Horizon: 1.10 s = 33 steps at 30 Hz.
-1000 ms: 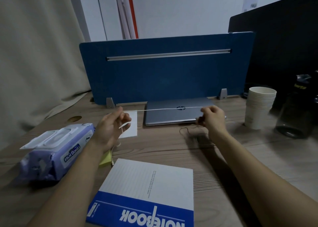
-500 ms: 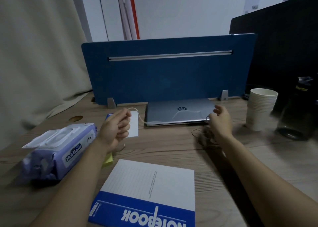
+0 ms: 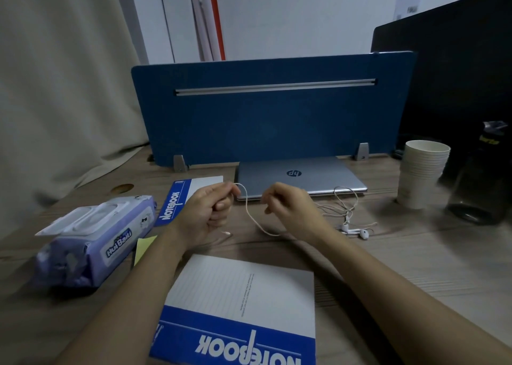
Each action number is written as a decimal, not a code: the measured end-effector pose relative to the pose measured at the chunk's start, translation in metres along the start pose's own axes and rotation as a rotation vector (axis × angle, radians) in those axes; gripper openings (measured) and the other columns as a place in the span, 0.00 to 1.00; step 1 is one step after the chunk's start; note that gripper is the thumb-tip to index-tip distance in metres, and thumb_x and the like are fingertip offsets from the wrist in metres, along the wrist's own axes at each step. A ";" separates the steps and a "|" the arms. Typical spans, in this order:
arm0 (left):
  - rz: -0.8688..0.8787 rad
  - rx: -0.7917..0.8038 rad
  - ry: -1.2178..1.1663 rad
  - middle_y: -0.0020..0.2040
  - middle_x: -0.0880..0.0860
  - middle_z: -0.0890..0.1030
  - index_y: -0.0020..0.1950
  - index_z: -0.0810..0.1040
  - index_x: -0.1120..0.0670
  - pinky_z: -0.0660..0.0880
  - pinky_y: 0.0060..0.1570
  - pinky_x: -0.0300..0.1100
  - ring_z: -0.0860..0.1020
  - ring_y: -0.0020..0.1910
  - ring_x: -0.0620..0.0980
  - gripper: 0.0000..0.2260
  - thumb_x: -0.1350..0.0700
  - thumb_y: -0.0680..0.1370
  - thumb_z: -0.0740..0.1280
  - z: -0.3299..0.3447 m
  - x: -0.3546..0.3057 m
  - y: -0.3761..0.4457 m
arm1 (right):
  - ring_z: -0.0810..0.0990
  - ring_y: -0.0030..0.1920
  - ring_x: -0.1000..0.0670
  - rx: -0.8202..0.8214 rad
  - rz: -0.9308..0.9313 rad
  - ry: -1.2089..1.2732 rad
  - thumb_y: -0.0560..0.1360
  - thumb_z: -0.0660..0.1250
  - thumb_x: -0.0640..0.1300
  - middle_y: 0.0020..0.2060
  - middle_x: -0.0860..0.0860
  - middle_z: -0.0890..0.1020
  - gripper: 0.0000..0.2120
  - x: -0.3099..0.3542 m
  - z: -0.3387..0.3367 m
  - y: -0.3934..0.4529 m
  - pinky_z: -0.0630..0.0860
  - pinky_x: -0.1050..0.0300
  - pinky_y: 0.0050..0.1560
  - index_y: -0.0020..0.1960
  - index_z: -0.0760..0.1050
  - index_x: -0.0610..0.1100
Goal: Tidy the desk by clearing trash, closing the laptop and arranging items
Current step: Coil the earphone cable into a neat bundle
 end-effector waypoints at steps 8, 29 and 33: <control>-0.022 0.086 -0.064 0.28 0.47 0.67 0.46 0.77 0.56 0.59 0.23 0.35 0.62 0.24 0.42 0.13 0.50 0.82 0.59 0.004 -0.001 -0.002 | 0.78 0.57 0.56 0.219 0.000 0.206 0.76 0.69 0.46 0.56 0.54 0.80 0.21 -0.008 0.020 -0.003 0.73 0.55 0.60 0.68 0.71 0.49; -0.033 0.154 -0.397 0.28 0.45 0.69 0.47 0.81 0.55 0.59 0.24 0.32 0.65 0.24 0.41 0.14 0.49 0.81 0.59 0.003 -0.008 -0.003 | 0.74 0.27 0.56 0.204 0.068 0.282 0.81 0.60 0.42 0.24 0.57 0.75 0.09 -0.014 0.029 -0.002 0.74 0.55 0.34 0.46 0.77 0.47; 0.000 0.161 -0.519 0.28 0.46 0.69 0.56 0.81 0.58 0.61 0.24 0.32 0.65 0.24 0.41 0.16 0.51 0.82 0.57 0.001 -0.011 -0.003 | 0.69 0.26 0.61 0.038 0.084 0.115 0.80 0.59 0.42 0.23 0.61 0.72 0.12 -0.022 0.017 0.006 0.63 0.63 0.31 0.43 0.79 0.48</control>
Point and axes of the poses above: each hand's wrist, its own y-axis towards the middle knuckle, its own z-axis out of the palm, x = y × z, the point moved 2 cm from there along y, towards the middle knuckle
